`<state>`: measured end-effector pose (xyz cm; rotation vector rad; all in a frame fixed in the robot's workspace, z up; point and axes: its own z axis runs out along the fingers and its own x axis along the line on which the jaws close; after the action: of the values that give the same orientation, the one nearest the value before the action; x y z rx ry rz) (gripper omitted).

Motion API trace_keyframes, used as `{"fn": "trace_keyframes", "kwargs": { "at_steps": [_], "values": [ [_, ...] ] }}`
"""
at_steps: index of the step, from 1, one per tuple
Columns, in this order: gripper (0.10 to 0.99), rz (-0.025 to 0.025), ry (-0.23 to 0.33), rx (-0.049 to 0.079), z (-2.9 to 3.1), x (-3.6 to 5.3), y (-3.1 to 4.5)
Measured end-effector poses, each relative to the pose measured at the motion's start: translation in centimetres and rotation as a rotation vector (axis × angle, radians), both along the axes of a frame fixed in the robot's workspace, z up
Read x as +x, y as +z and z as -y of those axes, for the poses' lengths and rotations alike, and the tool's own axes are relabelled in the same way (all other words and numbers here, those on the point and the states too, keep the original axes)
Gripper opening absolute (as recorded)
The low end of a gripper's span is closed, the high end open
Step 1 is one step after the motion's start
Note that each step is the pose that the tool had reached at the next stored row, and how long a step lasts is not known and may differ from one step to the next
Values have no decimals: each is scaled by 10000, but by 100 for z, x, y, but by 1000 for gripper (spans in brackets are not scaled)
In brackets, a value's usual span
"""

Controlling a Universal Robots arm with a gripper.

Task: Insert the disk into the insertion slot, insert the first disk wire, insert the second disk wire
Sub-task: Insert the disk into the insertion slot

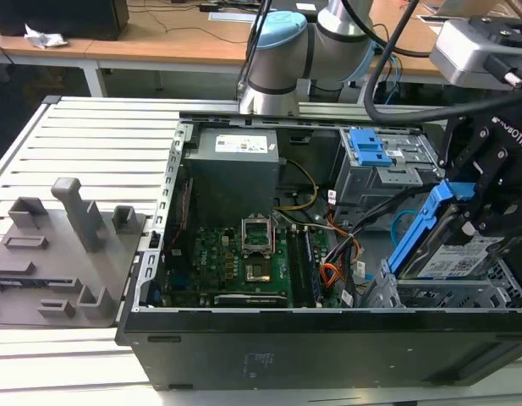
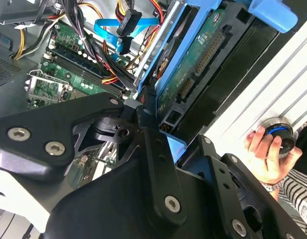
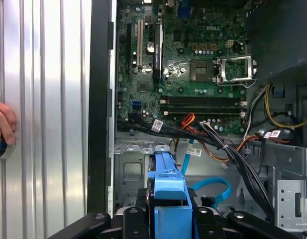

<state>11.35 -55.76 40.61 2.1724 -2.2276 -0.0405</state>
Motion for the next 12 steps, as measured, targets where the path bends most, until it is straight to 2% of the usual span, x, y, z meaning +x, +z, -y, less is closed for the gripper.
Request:
{"fn": "trace_keyframes", "kwargs": {
  "at_steps": [4, 12],
  "values": [
    [365, 0, 0, 1, 0, 0, -66],
    [365, 0, 0, 1, 0, 0, -152]
  ]
}}
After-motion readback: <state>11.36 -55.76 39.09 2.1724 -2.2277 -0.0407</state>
